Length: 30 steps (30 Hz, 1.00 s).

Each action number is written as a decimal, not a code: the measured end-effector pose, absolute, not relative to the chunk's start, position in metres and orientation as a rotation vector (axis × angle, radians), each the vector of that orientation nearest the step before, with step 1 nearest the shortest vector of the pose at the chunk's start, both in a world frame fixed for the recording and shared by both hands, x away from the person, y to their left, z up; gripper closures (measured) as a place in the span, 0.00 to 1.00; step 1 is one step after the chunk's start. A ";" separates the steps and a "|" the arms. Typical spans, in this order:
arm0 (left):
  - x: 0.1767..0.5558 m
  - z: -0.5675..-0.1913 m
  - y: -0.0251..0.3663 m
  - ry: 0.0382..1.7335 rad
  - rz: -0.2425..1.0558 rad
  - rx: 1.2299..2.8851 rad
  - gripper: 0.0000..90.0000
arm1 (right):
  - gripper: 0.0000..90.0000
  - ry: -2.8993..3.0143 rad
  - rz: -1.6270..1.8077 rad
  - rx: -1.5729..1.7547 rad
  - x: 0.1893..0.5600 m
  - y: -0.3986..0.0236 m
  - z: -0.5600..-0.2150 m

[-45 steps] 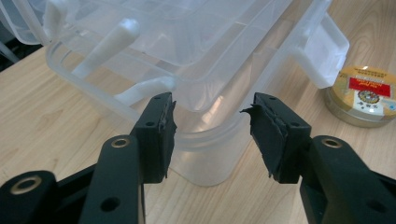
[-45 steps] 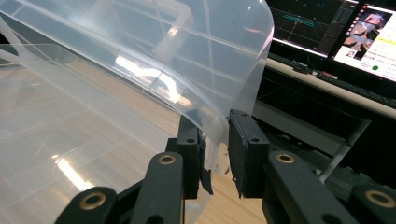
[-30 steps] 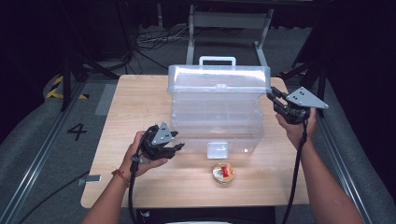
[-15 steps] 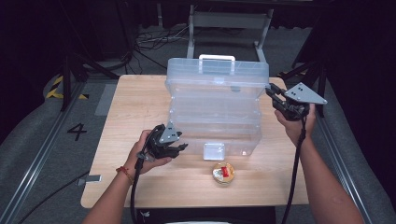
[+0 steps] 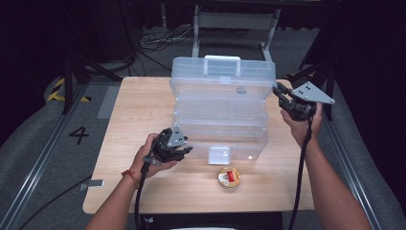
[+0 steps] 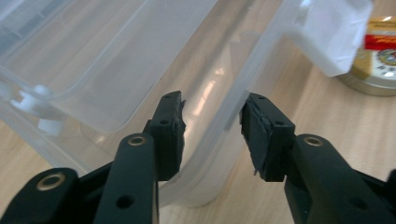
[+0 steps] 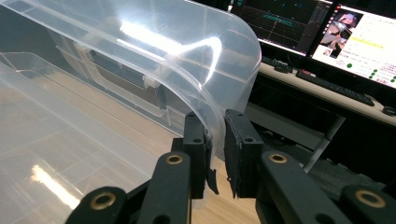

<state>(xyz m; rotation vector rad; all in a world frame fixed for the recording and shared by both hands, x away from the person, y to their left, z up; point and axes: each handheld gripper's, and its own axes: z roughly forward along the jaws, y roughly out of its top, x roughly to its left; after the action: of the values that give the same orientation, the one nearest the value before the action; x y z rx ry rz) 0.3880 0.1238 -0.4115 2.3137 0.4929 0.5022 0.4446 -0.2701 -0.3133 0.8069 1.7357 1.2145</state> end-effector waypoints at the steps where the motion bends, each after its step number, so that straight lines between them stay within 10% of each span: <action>1: 0.388 -0.411 0.124 0.477 0.499 2.319 0.67 | 0.89 1.732 1.215 0.814 0.445 -0.270 -0.313; 30: 0.390 -0.413 0.122 0.399 0.496 2.324 0.76 | 0.92 1.663 1.158 0.850 0.458 -0.257 -0.313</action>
<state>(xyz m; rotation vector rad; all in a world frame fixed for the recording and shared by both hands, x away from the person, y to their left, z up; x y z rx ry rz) 0.3902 0.1221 -0.4127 2.3235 0.3990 0.4956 0.4585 -0.2575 -0.3126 0.8500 1.6630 1.1576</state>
